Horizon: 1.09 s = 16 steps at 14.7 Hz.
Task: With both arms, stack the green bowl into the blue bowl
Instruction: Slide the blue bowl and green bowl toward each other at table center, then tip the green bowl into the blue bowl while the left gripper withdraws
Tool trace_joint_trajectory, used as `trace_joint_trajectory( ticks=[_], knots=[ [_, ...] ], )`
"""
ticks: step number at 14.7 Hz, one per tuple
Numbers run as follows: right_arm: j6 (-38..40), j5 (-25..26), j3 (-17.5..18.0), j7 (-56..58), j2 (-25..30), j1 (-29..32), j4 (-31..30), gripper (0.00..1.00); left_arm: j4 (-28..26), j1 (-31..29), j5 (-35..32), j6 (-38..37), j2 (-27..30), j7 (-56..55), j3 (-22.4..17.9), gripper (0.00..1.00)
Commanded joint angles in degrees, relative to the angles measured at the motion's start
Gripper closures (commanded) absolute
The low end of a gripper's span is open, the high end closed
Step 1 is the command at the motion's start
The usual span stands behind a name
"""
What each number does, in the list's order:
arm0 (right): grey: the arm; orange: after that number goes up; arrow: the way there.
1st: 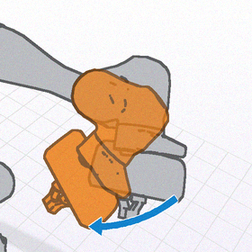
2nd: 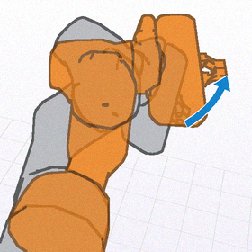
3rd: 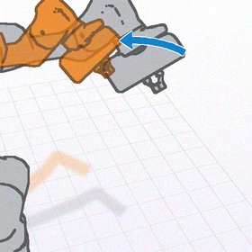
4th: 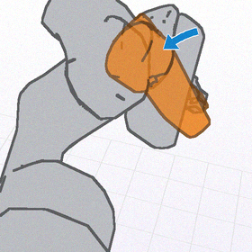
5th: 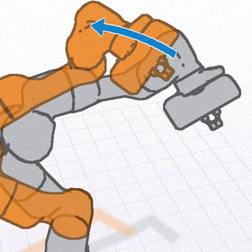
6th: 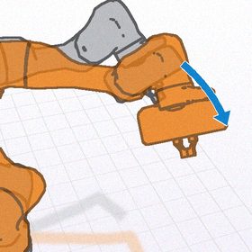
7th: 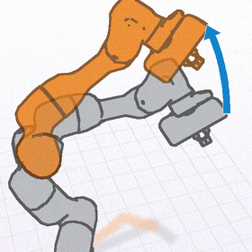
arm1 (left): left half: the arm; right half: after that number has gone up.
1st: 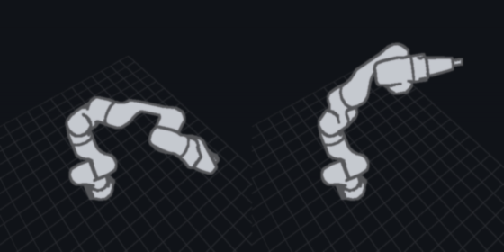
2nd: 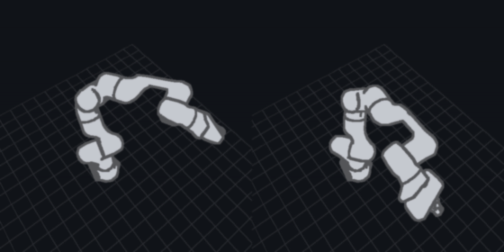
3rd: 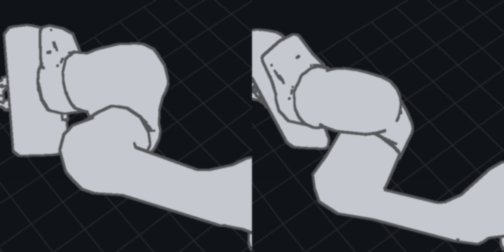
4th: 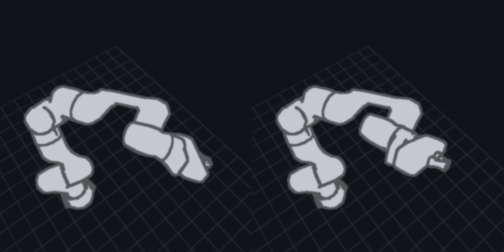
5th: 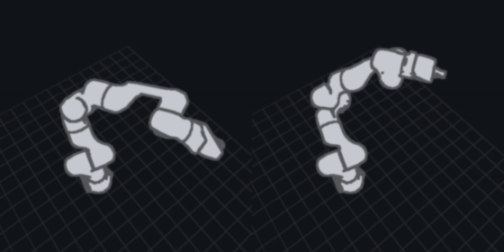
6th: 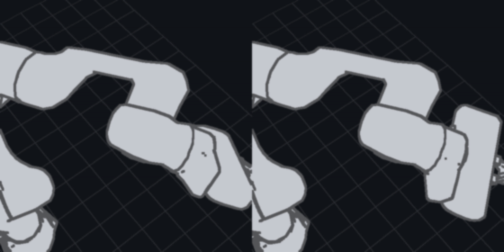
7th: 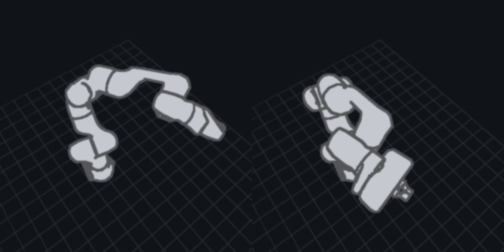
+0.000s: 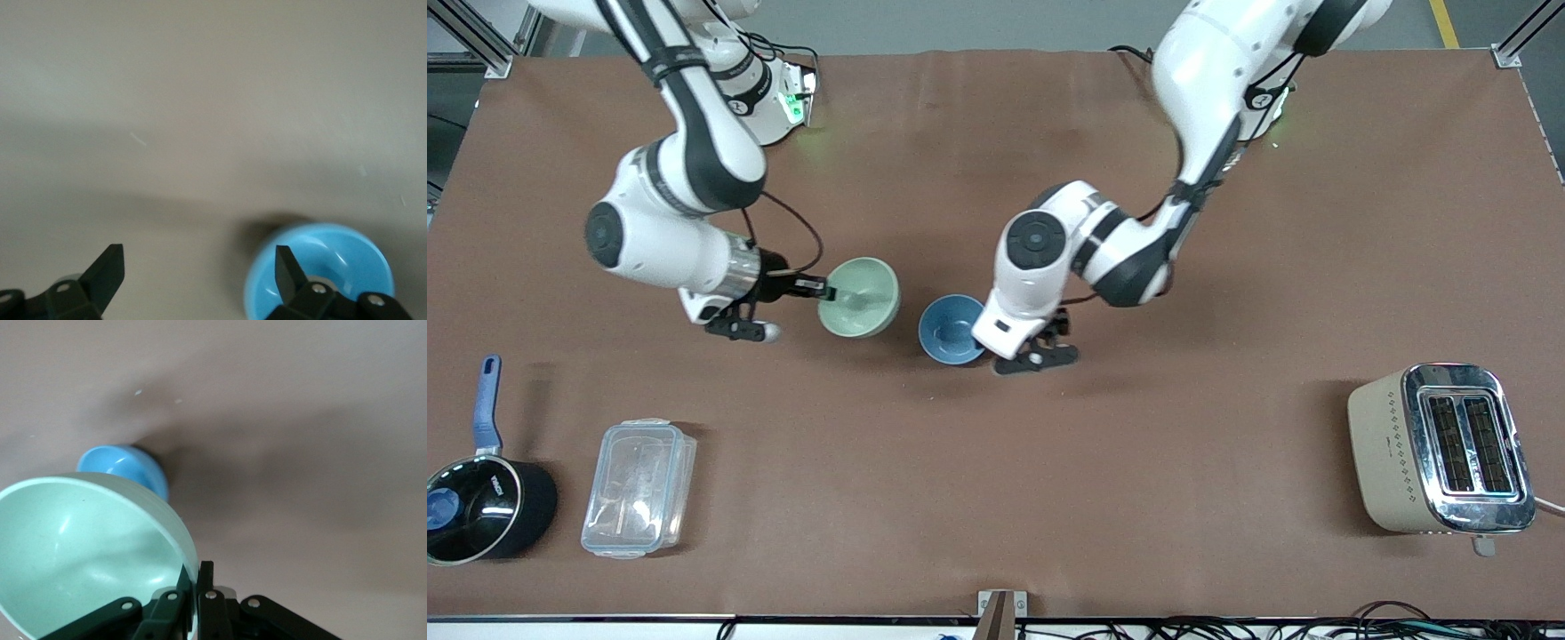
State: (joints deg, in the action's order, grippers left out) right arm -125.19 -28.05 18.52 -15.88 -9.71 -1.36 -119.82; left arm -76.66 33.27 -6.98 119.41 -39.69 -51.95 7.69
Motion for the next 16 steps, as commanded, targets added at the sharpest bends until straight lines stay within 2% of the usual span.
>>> trace_joint_trajectory(
  ticks=[1,3,4,6,8,9,13,16],
  knots=[
    [-4.2,0.8,3.4,-4.9,-0.1,0.0,-0.9,0.97,-2.1,-6.9,-2.2,-6.8,8.1,2.5,0.2,0.00],
    [-7.7,1.2,5.1,-7.1,-2.3,-0.8,-0.9,0.97,-2.3,-11.5,-2.2,-9.6,12.2,6.1,0.3,0.00],
    [-9.2,2.9,6.3,-9.2,-3.1,-1.0,-0.9,0.97,-2.4,-13.7,-2.2,-10.4,14.0,7.0,0.3,0.00],
    [-12.5,10.6,6.9,-15.0,-5.8,-2.2,-0.7,0.97,-2.4,-19.5,-2.2,-11.8,17.1,12.7,0.7,0.00],
    [-14.5,18.9,7.3,-21.4,-8.5,-2.7,-0.1,0.97,-2.4,-24.8,-1.4,-15.9,19.7,23.8,0.8,0.00],
    [-15.3,21.6,9.1,-25.2,-9.6,-2.7,0.7,0.97,-2.5,-27.7,-1.2,-17.5,21.0,28.7,1.2,0.00],
    [-15.8,25.7,10.6,-32.7,-14.6,-3.8,4.8,0.97,-3.2,-34.8,4.2,-28.2,27.9,41.4,1.5,0.00],
    [-18.3,26.0,10.7,-33.1,-16.9,-4.3,5.4,0.96,-6.0,-36.1,4.6,-30.4,32.4,45.7,1.0,0.00]
  ],
)
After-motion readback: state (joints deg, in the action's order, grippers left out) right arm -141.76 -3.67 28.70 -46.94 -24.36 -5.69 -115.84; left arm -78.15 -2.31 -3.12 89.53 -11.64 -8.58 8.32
